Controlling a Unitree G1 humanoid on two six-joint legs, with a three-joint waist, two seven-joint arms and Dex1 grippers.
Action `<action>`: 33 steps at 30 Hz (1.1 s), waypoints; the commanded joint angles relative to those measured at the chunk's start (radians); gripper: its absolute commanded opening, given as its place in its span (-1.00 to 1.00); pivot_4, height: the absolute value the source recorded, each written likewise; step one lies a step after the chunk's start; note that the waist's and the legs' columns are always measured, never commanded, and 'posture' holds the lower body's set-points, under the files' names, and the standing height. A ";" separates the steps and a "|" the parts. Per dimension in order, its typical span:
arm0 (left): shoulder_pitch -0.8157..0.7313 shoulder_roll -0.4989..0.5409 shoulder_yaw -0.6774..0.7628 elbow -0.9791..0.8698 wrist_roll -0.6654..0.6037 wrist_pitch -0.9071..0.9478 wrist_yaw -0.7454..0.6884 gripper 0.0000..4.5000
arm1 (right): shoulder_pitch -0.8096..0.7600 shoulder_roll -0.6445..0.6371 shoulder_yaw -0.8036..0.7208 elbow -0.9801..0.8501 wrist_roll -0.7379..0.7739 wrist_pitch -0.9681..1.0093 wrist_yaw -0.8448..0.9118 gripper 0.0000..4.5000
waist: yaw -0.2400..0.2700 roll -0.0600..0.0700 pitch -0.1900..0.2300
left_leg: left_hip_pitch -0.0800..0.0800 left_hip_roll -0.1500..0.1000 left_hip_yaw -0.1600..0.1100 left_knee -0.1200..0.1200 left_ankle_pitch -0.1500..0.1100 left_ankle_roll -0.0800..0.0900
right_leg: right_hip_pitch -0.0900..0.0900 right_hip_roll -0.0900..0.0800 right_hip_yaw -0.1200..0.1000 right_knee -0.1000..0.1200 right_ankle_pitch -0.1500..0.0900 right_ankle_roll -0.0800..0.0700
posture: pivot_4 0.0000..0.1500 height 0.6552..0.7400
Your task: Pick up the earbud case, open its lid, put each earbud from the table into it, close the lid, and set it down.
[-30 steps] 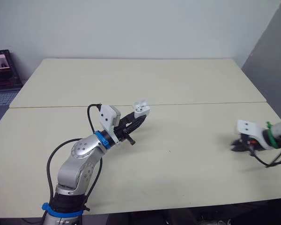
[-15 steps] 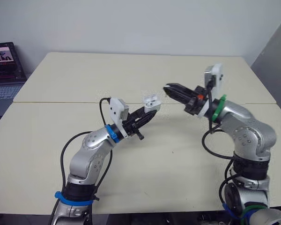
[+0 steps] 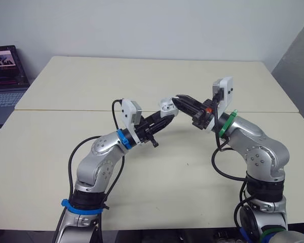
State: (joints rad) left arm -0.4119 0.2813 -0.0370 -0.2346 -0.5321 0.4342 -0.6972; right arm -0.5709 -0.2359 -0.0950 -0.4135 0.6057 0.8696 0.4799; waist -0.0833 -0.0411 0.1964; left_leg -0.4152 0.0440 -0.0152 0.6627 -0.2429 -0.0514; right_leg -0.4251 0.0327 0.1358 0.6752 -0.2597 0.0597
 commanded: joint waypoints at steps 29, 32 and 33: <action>-0.006 0.056 -0.006 -0.028 -0.012 -0.019 -0.108 -0.68 | 0.003 -0.423 -0.051 0.082 0.114 -0.108 0.317 -0.09 | 0.006 0.000 0.000 | 0.000 0.000 -0.008 0.000 0.000 0.000 | 0.004 0.000 -0.009 0.000 -0.002 -0.004 | 1.00 1.00; 0.014 0.099 -0.030 -0.053 -0.028 0.002 -0.173 -0.68 | -0.076 -0.397 -0.036 0.213 0.103 -0.011 0.237 -0.16 | -0.001 0.000 0.000 | 0.001 0.000 -0.007 0.000 0.001 0.001 | 0.004 0.000 -0.008 0.001 -0.002 -0.004 | 1.00 1.00; 0.020 0.112 -0.040 -0.064 -0.032 0.009 -0.193 -0.68 | -0.097 -0.388 -0.025 0.250 0.102 0.024 0.225 -0.25 | -0.003 0.000 0.000 | 0.002 0.000 -0.007 0.001 0.001 0.001 | 0.004 0.000 -0.008 0.002 -0.002 -0.004 | 1.00 1.00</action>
State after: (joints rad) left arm -0.3923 0.3854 -0.0647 -0.2447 -0.5406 0.4399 -0.8543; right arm -0.6412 -0.6273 -0.1230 -0.1852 0.6992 0.8572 0.7289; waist -0.0862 -0.0407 0.1964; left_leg -0.4134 0.0442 -0.0224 0.6632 -0.2414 -0.0499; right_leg -0.4215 0.0329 0.1279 0.6777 -0.2620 0.0560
